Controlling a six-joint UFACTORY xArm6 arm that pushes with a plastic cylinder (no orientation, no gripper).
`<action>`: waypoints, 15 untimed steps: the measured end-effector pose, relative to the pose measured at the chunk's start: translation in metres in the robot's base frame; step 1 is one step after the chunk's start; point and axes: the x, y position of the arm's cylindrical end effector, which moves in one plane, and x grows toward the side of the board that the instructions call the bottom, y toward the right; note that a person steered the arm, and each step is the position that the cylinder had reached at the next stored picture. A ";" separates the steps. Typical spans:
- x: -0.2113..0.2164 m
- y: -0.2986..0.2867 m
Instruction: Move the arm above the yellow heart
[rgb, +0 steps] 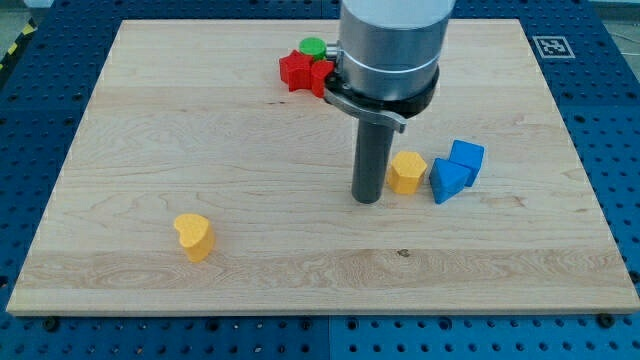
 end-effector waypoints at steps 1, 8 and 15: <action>0.000 -0.013; -0.001 -0.057; 0.000 -0.106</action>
